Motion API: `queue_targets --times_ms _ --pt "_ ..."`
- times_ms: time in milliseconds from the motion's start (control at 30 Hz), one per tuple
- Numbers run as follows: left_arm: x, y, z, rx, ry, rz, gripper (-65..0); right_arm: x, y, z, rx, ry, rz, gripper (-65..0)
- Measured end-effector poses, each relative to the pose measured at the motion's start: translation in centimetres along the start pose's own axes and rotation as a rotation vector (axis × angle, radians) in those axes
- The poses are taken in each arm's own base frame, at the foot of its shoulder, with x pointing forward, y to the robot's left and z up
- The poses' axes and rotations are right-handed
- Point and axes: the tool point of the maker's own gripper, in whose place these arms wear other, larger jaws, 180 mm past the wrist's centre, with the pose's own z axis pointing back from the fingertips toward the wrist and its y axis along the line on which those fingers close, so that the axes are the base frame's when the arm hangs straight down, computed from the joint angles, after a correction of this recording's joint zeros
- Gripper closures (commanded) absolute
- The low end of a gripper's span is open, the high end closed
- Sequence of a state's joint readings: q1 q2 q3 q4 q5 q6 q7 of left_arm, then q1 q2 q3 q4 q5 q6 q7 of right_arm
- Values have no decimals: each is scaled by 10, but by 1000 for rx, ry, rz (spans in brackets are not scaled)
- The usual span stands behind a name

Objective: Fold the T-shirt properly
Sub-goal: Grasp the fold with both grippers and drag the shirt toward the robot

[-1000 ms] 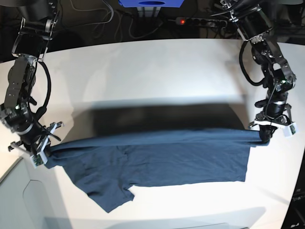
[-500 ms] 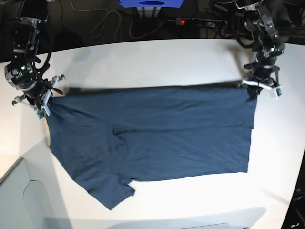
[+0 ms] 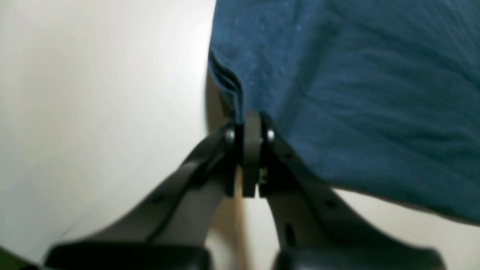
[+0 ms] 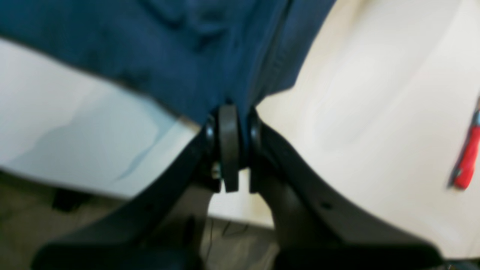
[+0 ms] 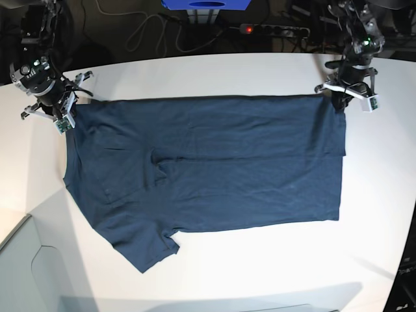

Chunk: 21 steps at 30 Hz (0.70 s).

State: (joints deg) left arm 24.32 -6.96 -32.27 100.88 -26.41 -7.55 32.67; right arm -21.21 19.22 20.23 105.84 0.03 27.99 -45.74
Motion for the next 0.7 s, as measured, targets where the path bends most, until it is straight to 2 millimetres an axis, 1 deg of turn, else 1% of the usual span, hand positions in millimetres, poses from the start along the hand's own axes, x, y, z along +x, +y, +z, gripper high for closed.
queue_targets --times_ms 133,200,267,333,467,600,700 --pt "-11 4 6 10 21 11 0 -16 7 1 14 46 2 -1" --pt "-15 12 12 33 29 11 0 -20 9 2 20 51 2 -1" --pt "-19 22 17 61 35 19 0 -26 7 4 13 61 -15 -1" --pt "-24 30 23 84 46 25 0 -33 -2 8 -11 77 -26 -1" --pt "-31 44 32 118 63 24 0 -37 0 9 -6 79 -33 -1" --pt "-36 46 35 124 78 25 0 -44 2 11 -2 97 -33 -2" --pt "-46 45 39 130 94 43 0 -48 5 12 3 107 -33 -2"
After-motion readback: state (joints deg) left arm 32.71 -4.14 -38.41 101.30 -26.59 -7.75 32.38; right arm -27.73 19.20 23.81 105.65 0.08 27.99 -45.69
